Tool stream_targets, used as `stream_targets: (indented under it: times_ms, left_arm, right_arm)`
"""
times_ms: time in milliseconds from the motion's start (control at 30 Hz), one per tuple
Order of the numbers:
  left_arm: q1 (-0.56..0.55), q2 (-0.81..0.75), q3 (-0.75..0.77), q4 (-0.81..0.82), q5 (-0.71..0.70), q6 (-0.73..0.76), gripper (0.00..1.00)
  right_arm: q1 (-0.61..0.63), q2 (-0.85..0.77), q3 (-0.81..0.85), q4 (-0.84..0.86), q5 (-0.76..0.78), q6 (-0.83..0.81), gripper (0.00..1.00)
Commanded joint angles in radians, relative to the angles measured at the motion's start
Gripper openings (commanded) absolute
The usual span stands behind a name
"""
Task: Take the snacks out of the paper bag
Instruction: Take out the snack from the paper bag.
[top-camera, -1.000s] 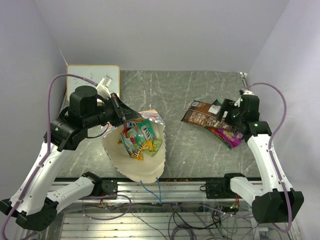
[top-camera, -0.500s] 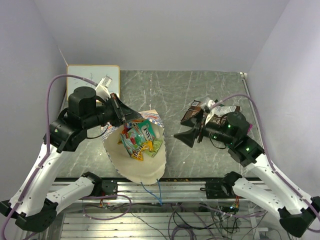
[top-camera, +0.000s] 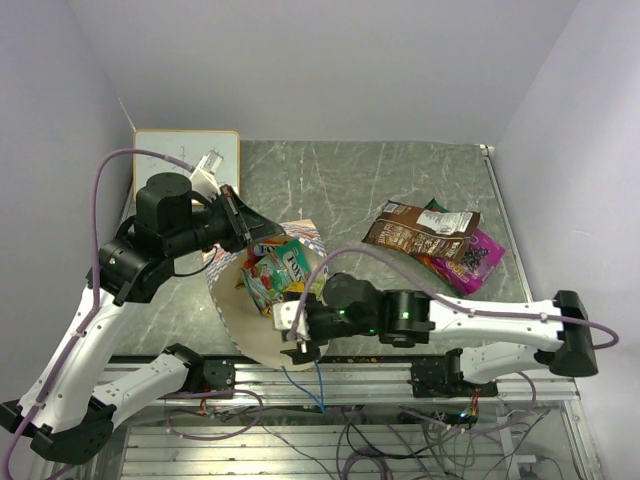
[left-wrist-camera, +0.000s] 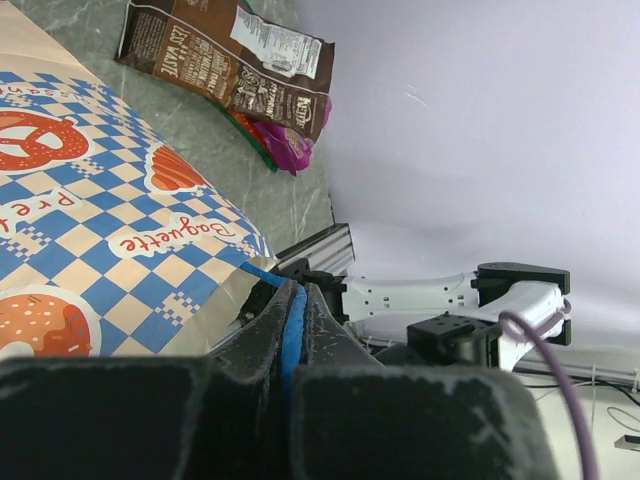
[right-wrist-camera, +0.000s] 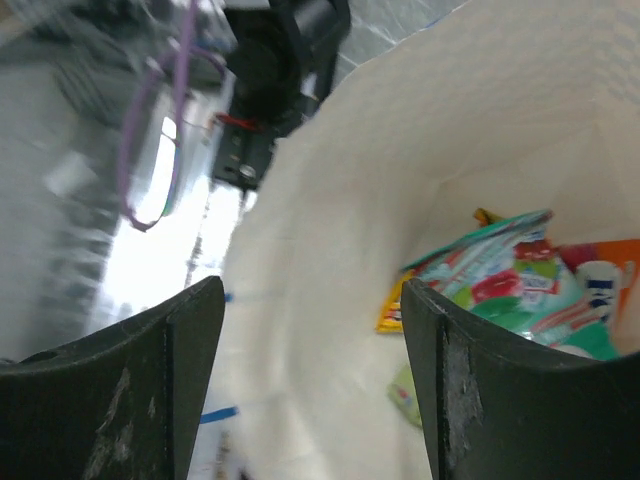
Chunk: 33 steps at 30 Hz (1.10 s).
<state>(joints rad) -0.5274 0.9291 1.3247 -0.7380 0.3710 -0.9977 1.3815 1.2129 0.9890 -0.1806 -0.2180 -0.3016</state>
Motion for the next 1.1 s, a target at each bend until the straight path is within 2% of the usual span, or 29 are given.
stream_targets:
  times_ms: [0,100,233,533,800,933,1067]
  left_arm:
    - [-0.006,-0.012,0.003,0.045,0.015,-0.015,0.07]
    - [-0.006,-0.013,0.007,0.037,0.01,-0.012,0.07]
    - [-0.006,-0.022,0.007,0.033,-0.003,-0.014,0.07]
    - [-0.006,-0.028,-0.027,0.092,0.081,-0.039,0.07]
    - [-0.006,-0.04,-0.033,0.088,0.079,-0.039,0.07]
    - [-0.006,-0.039,-0.036,0.102,0.085,-0.055,0.07]
    - [-0.006,-0.042,-0.027,0.08,0.078,-0.046,0.07]
  right_arm:
    - [0.021,0.085,0.055,-0.027,0.263,-0.283,0.7]
    - [0.016,0.139,0.051,-0.047,0.296,-0.467,0.71]
    - [-0.039,0.229,0.046,-0.092,0.282,-0.594,0.68]
    - [-0.105,0.408,0.048,0.056,0.302,-0.588,0.61]
    - [-0.174,0.541,0.094,0.093,0.277,-0.599,0.54]
    - [-0.177,0.578,0.11,0.117,0.288,-0.588,0.35]
    - [-0.176,0.558,0.105,0.111,0.305,-0.564,0.21]
